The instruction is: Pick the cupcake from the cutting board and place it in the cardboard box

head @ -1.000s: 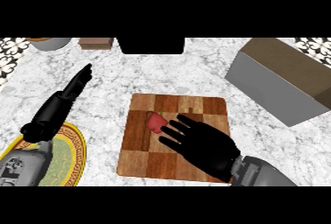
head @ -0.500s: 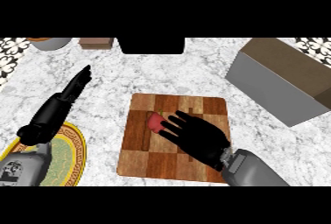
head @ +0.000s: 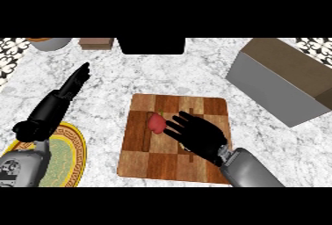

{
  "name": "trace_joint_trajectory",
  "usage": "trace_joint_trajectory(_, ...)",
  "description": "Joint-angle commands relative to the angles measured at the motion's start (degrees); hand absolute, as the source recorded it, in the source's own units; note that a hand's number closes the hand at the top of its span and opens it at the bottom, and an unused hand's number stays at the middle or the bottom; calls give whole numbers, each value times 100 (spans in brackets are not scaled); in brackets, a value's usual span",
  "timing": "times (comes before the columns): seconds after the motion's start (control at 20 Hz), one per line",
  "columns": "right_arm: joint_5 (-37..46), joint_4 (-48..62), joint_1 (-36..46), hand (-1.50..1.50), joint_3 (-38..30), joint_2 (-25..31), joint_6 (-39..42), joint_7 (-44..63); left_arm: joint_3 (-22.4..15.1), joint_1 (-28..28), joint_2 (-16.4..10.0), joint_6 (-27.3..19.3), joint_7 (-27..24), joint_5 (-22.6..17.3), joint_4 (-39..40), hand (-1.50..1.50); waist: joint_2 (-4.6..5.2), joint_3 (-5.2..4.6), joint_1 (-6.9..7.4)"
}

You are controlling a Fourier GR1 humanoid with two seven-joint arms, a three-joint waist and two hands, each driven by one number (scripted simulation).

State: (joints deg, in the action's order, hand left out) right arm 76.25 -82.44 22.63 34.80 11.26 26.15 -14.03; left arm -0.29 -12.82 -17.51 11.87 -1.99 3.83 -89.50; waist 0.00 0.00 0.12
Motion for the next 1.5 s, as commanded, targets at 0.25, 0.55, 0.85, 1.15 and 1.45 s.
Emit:
trace_joint_trajectory(0.25,615,446,-73,-150,-179,-457,-108,13,-33,0,313,40,90,317,-111,0,-3,0,-4)
trace_joint_trajectory(0.55,621,1343,379,150,-280,-495,-834,-859,77,-93,376,5,-455,449,471,0,14,0,14)
trace_joint_trajectory(0.85,746,1435,124,150,-312,-689,-1852,-1138,153,58,306,194,-11,336,-85,0,2,2,21)
trace_joint_trajectory(1.15,701,1681,296,150,-741,-966,-2119,-1165,197,-283,438,97,-78,461,231,0,7,1,2)
trace_joint_trajectory(1.45,-819,2051,641,150,-1706,-1117,-1829,1109,157,-223,326,348,-111,290,122,0,81,10,203)
